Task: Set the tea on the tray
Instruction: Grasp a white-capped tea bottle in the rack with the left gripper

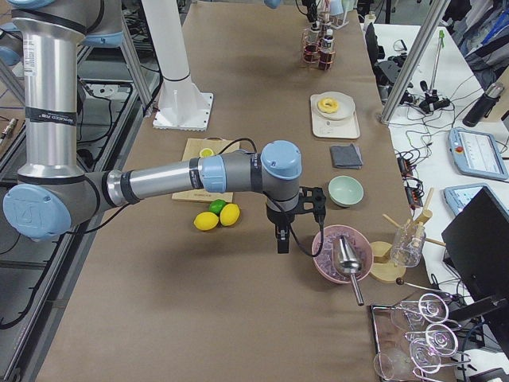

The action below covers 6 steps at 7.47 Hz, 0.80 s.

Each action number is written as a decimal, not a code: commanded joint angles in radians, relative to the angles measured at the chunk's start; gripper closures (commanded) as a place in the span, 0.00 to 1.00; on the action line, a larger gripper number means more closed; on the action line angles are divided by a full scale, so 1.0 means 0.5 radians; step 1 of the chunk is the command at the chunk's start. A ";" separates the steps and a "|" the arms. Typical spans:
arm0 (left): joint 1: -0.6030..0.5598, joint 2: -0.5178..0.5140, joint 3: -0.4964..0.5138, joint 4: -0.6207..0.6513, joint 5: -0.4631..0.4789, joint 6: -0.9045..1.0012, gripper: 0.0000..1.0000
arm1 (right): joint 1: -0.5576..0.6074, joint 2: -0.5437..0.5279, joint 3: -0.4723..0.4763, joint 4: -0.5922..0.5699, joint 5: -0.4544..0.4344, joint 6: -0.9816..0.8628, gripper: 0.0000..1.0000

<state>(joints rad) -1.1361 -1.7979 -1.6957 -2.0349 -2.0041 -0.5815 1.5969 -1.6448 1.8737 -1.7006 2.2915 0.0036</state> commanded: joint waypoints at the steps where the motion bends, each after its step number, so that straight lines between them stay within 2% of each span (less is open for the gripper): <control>1: -0.038 -0.006 -0.011 -0.001 -0.002 -0.003 1.00 | 0.000 0.001 -0.001 0.002 0.010 0.005 0.00; 3: -0.135 -0.018 -0.102 0.029 -0.041 0.003 1.00 | 0.000 -0.002 -0.005 0.002 0.010 0.005 0.00; 5: -0.331 -0.018 -0.240 0.157 -0.292 0.012 1.00 | -0.006 -0.005 -0.008 0.002 0.013 0.002 0.00; 6: -0.378 0.012 -0.399 0.280 -0.314 0.016 1.00 | -0.009 -0.008 -0.008 0.002 0.025 0.002 0.00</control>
<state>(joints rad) -1.2683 -1.8064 -1.7937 -1.9791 -2.1077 -0.5780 1.5945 -1.6469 1.8704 -1.6997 2.2979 0.0049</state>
